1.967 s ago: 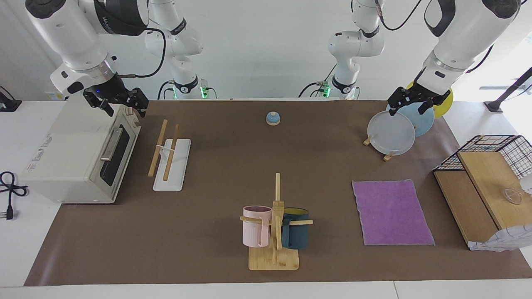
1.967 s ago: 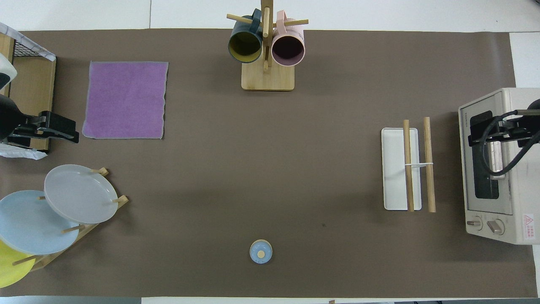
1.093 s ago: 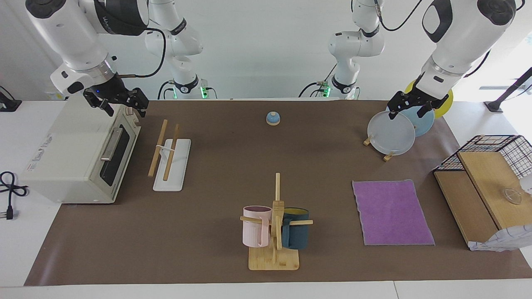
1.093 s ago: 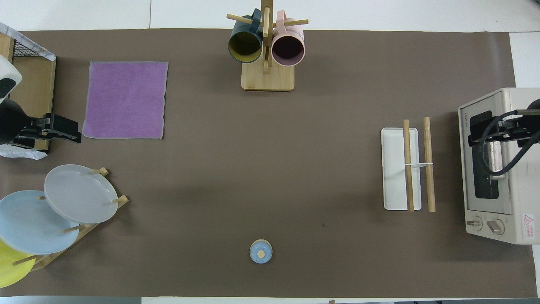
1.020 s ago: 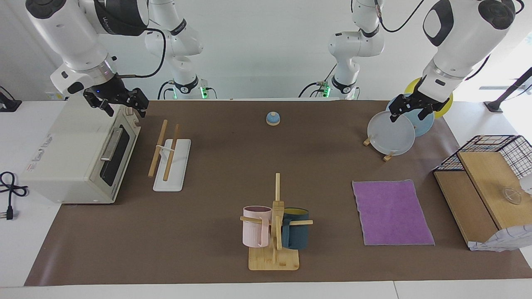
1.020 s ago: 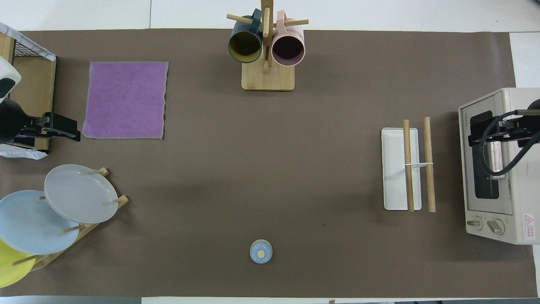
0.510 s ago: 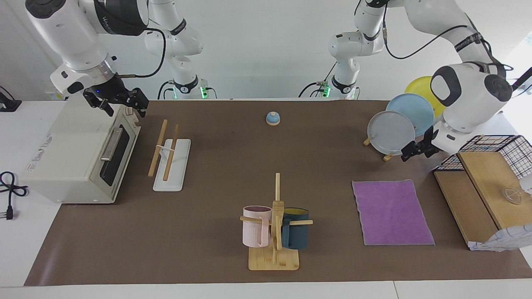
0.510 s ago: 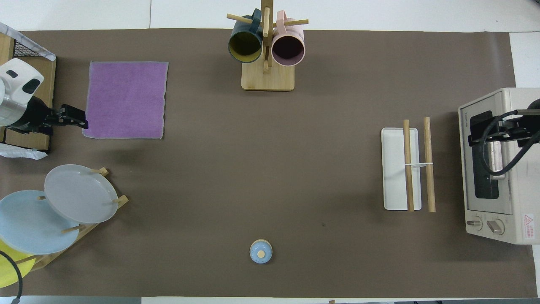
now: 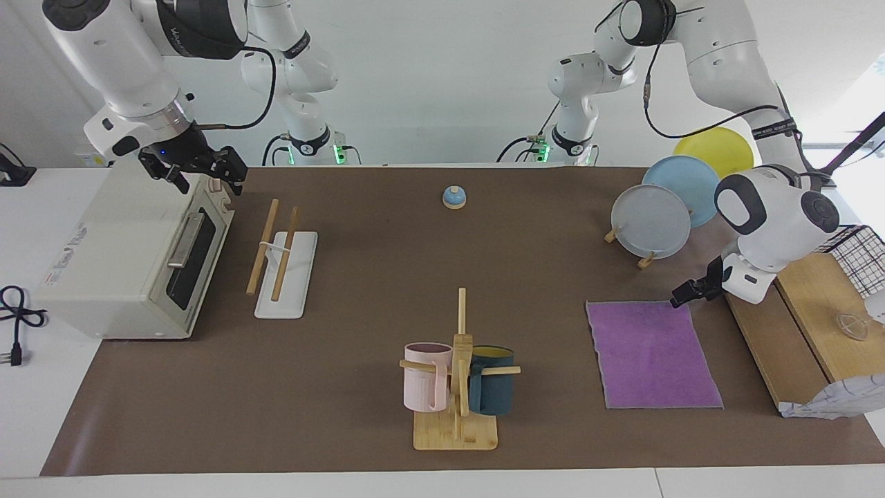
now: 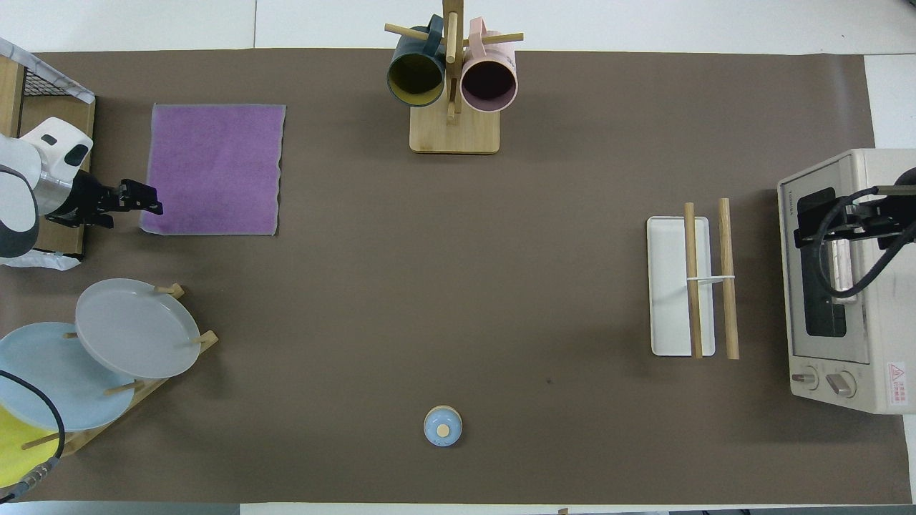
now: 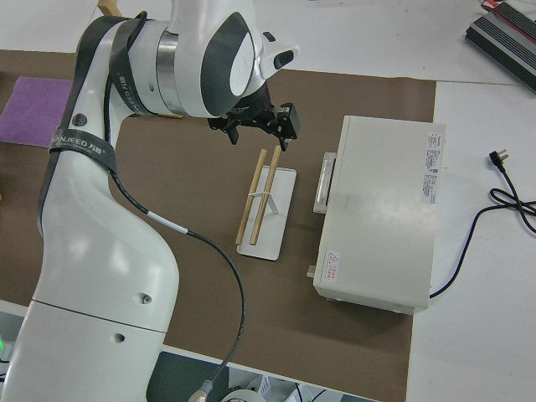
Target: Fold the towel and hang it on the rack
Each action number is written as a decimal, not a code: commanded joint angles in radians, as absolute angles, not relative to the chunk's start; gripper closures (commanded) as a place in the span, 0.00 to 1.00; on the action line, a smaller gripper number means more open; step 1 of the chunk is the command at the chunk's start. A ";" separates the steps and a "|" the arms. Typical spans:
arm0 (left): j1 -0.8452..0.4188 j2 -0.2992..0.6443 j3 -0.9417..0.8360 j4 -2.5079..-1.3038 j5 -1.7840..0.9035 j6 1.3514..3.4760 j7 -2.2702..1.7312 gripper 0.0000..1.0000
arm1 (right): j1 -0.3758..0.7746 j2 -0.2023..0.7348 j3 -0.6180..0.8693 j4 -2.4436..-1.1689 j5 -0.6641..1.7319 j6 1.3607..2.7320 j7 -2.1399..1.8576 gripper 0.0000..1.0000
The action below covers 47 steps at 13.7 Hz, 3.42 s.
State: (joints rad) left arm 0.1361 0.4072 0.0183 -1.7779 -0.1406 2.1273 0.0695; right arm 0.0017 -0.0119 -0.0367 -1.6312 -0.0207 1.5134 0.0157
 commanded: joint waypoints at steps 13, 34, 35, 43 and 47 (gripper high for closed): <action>0.163 0.454 0.014 -1.786 -0.232 2.209 0.087 0.95 | -0.009 -0.028 -0.035 -1.646 -0.003 1.516 -0.002 0.00; 0.094 0.361 0.015 -1.770 -0.201 2.132 0.325 1.00 | -0.009 -0.029 -0.037 -1.649 -0.003 1.517 -0.002 0.00; 0.066 0.341 0.015 -1.773 -0.201 2.125 0.324 1.00 | -0.009 -0.029 -0.035 -1.649 -0.003 1.516 -0.003 0.00; -0.219 0.253 0.017 -1.944 -0.201 2.257 0.265 1.00 | -0.009 -0.029 -0.035 -1.649 -0.002 1.516 -0.002 0.00; -0.221 0.229 0.020 -2.042 -0.201 2.337 0.262 0.00 | -0.009 -0.029 -0.035 -1.649 -0.002 1.516 -0.002 0.00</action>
